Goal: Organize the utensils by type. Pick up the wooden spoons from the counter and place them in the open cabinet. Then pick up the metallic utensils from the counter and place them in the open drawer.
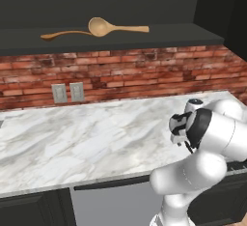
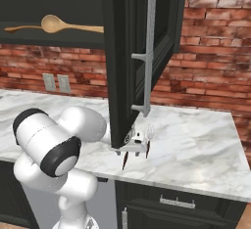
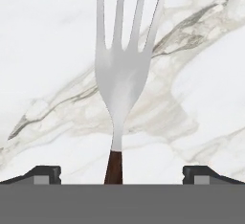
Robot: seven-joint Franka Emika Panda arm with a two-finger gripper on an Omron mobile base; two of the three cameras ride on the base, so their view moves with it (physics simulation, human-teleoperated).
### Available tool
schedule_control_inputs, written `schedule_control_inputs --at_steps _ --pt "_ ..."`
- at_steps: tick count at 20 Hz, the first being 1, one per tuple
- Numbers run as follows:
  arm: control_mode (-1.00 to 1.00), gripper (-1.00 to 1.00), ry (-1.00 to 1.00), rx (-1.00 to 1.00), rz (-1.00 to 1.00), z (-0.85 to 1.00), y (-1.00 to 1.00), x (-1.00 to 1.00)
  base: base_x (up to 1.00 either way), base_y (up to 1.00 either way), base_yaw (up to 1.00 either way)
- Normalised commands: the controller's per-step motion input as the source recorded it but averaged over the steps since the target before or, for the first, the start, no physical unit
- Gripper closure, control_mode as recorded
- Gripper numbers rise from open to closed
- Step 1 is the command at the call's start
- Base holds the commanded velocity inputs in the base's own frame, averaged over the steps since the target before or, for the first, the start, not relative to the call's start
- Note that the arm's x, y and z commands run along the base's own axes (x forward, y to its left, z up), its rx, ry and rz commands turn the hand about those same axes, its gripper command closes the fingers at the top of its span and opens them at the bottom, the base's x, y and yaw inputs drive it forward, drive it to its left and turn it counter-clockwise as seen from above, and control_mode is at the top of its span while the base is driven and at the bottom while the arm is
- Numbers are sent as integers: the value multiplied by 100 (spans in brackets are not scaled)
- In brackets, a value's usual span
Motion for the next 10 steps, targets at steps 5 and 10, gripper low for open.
schedule_control_inputs --at_steps 5,10 --pt "-100 100 3 0 0 -46 1 -1 0 0 0" --pt "-100 100 0 0 0 -59 2 -15 0 0 0"
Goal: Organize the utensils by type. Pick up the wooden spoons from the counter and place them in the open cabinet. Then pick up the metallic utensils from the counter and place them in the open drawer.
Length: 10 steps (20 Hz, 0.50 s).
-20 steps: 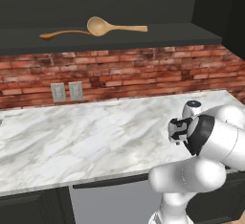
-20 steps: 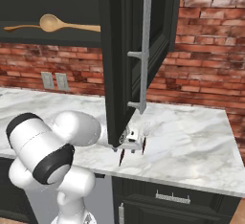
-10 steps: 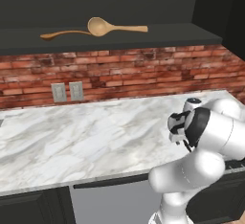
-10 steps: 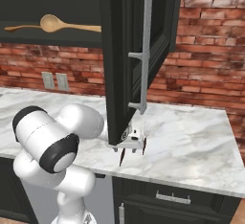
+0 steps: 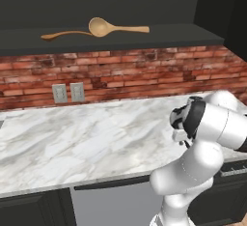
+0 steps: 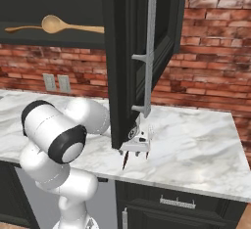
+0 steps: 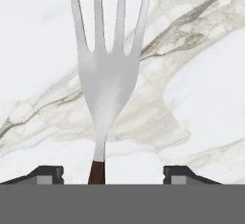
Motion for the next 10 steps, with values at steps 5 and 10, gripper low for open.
schedule_control_inputs --at_steps 5,10 --pt "-100 100 0 0 0 -62 0 -33 0 0 0" --pt "-100 100 2 0 0 -59 10 -34 0 0 0"
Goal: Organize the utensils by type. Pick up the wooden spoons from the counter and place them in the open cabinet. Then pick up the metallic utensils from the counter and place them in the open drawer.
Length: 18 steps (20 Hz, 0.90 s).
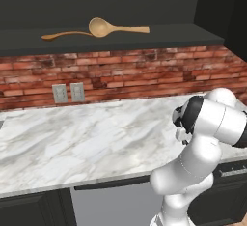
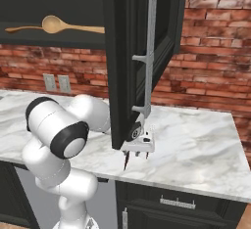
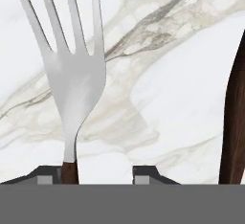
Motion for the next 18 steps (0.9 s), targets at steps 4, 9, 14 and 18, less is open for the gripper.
schedule_control_inputs --at_steps 4,9,14,18 --pt "-100 100 0 0 0 -52 25 -45 0 0 0" --pt "-100 100 0 0 0 -37 20 -49 0 0 0" --pt "-100 100 0 0 0 -12 6 -19 0 0 0" --pt "-100 100 -3 0 0 44 5 0 0 0 0"
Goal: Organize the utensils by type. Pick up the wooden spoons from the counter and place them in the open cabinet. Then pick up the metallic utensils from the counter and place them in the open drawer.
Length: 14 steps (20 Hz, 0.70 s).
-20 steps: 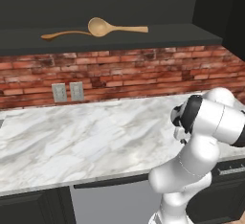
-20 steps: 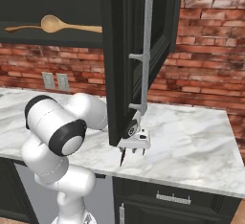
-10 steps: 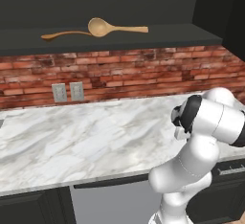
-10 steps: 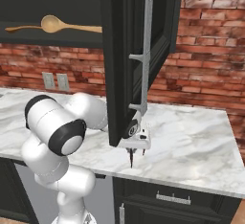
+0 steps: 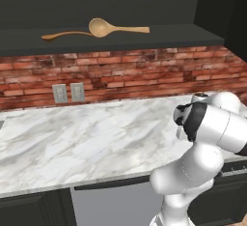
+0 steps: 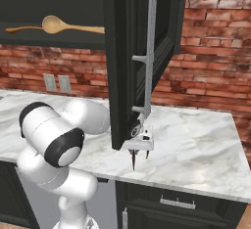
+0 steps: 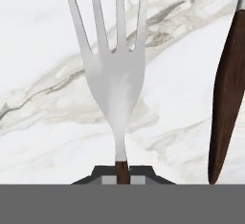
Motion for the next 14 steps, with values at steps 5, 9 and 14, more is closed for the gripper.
schedule_control_inputs --at_steps 5,9,14 --pt "-100 100 -3 0 5 57 5 -3 0 0 0" --pt "-100 100 -1 0 13 59 20 -4 0 0 0" --pt "-100 100 -11 -4 17 45 38 0 0 0 0"
